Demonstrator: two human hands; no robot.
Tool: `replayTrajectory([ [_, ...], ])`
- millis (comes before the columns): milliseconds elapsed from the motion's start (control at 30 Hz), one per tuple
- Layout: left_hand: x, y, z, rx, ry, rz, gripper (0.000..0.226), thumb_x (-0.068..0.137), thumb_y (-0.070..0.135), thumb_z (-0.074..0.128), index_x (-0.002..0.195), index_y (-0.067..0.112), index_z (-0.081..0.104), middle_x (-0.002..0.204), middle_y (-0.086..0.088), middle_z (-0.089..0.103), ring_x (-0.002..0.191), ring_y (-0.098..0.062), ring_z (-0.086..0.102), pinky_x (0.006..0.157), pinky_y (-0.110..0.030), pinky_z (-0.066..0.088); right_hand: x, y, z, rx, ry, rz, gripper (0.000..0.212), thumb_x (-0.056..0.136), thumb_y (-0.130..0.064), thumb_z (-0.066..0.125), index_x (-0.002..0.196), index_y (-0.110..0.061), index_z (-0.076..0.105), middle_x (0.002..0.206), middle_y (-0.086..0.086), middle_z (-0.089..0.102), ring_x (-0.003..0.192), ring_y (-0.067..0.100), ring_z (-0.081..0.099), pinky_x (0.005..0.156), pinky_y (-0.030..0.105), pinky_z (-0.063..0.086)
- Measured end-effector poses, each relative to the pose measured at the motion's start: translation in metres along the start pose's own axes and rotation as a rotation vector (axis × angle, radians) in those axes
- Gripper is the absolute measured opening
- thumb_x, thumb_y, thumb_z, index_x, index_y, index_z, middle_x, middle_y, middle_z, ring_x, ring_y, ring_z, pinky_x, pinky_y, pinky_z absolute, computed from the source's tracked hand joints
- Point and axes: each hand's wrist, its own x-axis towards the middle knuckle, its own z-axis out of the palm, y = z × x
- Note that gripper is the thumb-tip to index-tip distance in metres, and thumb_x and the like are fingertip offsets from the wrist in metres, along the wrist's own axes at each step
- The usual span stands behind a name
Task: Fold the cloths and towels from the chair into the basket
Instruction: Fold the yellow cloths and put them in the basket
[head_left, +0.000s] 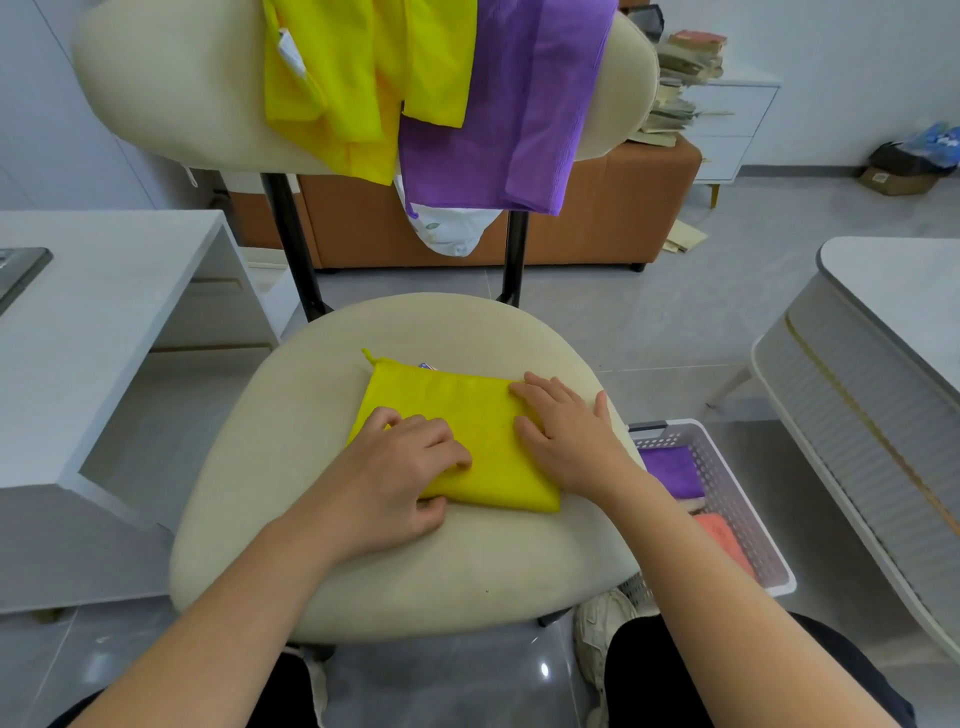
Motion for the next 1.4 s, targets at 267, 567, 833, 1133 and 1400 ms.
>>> replayTrajectory([
  [267, -0.003, -0.015, 0.008, 0.142, 0.101, -0.213, 0.057, 0.050, -0.010, 0.064, 0.096, 0.023, 0.062, 0.097, 0.001, 0.061, 0.099, -0.020, 0.055, 0.102, -0.057, 0.026, -0.002, -0.003, -0.004, 0.048, 0.100, -0.011, 0.027, 0.094, -0.033, 0.043, 0.120, -0.028, 0.053, 0.130, -0.002, 0.046, 0.126, 0.018, 0.038, 0.115, 0.053, 0.002],
  [567, 0.001, -0.017, -0.006, 0.205, 0.171, -0.758, 0.042, 0.082, -0.001, 0.040, 0.119, 0.017, 0.050, 0.114, -0.007, 0.049, 0.103, -0.027, 0.046, 0.088, -0.040, 0.028, -0.001, 0.003, -0.010, 0.034, 0.138, -0.028, 0.051, 0.098, -0.037, 0.041, 0.059, -0.006, 0.048, 0.061, 0.017, 0.055, 0.059, 0.031, 0.046, 0.063, 0.033, 0.034],
  [833, 0.008, 0.009, 0.015, -0.081, -0.252, -0.433, 0.101, 0.061, 0.076, -0.016, 0.150, 0.030, -0.004, 0.157, 0.006, -0.018, 0.143, -0.014, -0.020, 0.115, -0.049, -0.005, 0.000, -0.006, -0.002, 0.039, 0.062, -0.281, 0.040, 0.097, -0.030, 0.041, 0.137, -0.026, 0.046, 0.150, -0.010, 0.036, 0.142, 0.011, 0.023, 0.114, 0.042, 0.014],
  [1133, 0.009, -0.003, 0.005, 0.037, 0.168, -0.254, 0.052, 0.080, 0.057, 0.033, 0.097, 0.020, 0.065, 0.102, -0.001, 0.063, 0.099, -0.024, 0.061, 0.094, -0.041, 0.034, -0.003, -0.004, -0.005, -0.073, -0.210, -0.181, 0.050, 0.103, -0.039, 0.024, 0.151, -0.028, 0.017, 0.158, -0.014, 0.006, 0.146, 0.009, -0.002, 0.116, 0.049, -0.006],
  [1400, 0.005, 0.007, 0.009, 0.022, 0.052, 0.009, 0.025, 0.071, 0.044, 0.046, 0.082, 0.023, 0.053, 0.081, 0.006, 0.053, 0.076, -0.017, 0.054, 0.063, -0.030, 0.044, -0.007, -0.006, -0.008, 0.018, -0.153, -0.175, 0.058, 0.095, -0.053, 0.039, 0.147, -0.031, 0.029, 0.158, -0.011, 0.015, 0.146, 0.009, 0.003, 0.117, 0.048, -0.003],
])
